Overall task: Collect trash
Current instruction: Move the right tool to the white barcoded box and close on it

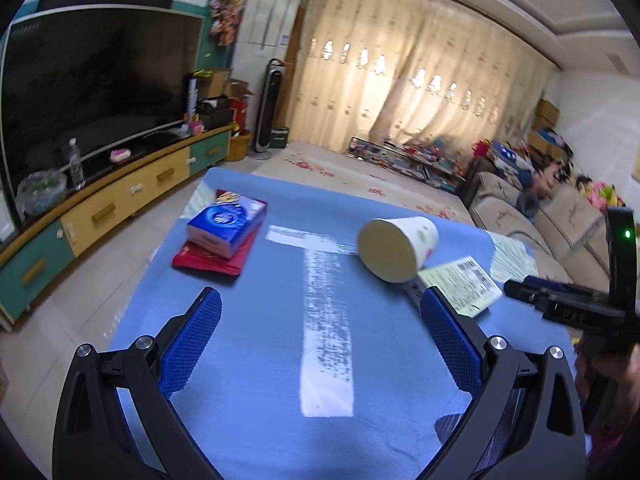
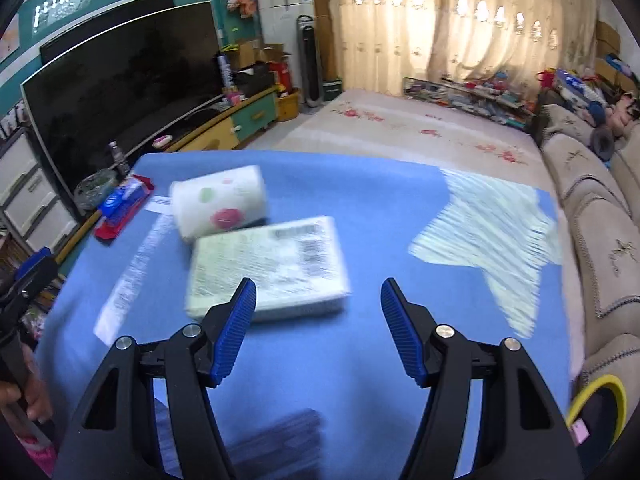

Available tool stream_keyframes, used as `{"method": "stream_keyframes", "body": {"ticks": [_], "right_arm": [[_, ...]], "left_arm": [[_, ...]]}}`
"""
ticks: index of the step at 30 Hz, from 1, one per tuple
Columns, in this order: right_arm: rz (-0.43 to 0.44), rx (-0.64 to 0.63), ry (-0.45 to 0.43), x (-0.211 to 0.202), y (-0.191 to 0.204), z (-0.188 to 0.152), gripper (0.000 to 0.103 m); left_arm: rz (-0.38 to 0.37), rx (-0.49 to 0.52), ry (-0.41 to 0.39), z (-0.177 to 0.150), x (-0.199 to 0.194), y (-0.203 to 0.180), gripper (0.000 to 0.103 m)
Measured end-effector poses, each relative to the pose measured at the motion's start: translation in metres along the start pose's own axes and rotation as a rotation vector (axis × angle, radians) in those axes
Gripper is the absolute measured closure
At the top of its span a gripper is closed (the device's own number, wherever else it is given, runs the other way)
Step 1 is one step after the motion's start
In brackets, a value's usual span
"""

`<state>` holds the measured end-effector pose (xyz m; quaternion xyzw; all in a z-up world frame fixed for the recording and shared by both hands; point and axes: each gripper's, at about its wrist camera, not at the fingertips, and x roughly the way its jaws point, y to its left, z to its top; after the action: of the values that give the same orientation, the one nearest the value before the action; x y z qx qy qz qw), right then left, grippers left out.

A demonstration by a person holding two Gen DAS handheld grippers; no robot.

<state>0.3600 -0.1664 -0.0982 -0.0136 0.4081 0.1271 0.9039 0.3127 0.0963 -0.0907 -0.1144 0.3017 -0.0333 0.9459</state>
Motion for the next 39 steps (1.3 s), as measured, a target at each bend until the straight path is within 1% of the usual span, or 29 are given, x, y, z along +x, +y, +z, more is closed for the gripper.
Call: {"method": "stream_keyframes", "body": {"ticks": [1,4,7,10,12,18,20,22,25,27,29,31,33,35,37,39], "right_arm": [[0.001,-0.034,-0.005,0.004,0.016,0.0,0.041],[-0.015,-0.109,-0.009,0.013,0.044,-0.002,0.041],[-0.048,-0.169,-0.008,0.026,0.07,-0.004,0.041],[-0.112,-0.208,-0.027,0.031,0.08,-0.007,0.041],[-0.144,-0.217,-0.026,0.037,0.079,-0.008,0.041],[-0.161,-0.199,-0.006,0.036,0.053,-0.015,0.039],[-0.149,-0.187,0.002,0.031,0.039,-0.019,0.038],[-0.158,-0.173,0.004,0.027,0.024,-0.022,0.038],[-0.209,-0.135,0.006,0.019,-0.007,-0.028,0.038],[-0.255,-0.085,0.012,0.013,-0.034,-0.031,0.037],[-0.269,-0.022,0.02,0.008,-0.054,-0.033,0.037],[-0.23,0.037,0.006,-0.001,-0.064,-0.033,0.037],[-0.176,0.029,-0.022,-0.005,-0.053,-0.031,0.037],[-0.106,0.031,-0.04,-0.002,-0.039,-0.028,0.032],[-0.083,0.047,-0.05,0.006,-0.028,-0.024,0.023],[-0.088,0.052,-0.035,0.018,-0.016,-0.019,0.021]], "left_arm": [[0.0,-0.01,0.003,0.0,0.001,0.002,0.005],[0.002,-0.029,0.008,0.0,0.003,0.007,0.005],[0.013,-0.016,0.01,-0.001,0.005,0.004,0.005],[0.017,-0.004,0.012,-0.002,0.007,0.002,0.005],[0.017,0.0,0.015,-0.003,0.008,0.0,0.005],[0.015,0.001,0.019,-0.003,0.009,-0.001,0.005],[0.016,0.005,0.024,-0.004,0.01,-0.001,0.005],[0.016,0.008,0.027,-0.004,0.011,-0.002,0.005],[0.015,0.012,0.027,-0.005,0.012,-0.004,0.005],[0.014,0.013,0.026,-0.005,0.012,-0.004,0.005],[0.013,0.015,0.024,-0.005,0.012,-0.004,0.005],[0.012,0.018,0.022,-0.006,0.012,-0.005,0.005],[0.012,0.021,0.022,-0.006,0.012,-0.006,0.005],[0.013,0.025,0.024,-0.007,0.013,-0.007,0.005],[0.013,0.029,0.026,-0.007,0.013,-0.008,0.005],[0.009,0.026,0.028,-0.007,0.014,-0.008,0.005]]}}
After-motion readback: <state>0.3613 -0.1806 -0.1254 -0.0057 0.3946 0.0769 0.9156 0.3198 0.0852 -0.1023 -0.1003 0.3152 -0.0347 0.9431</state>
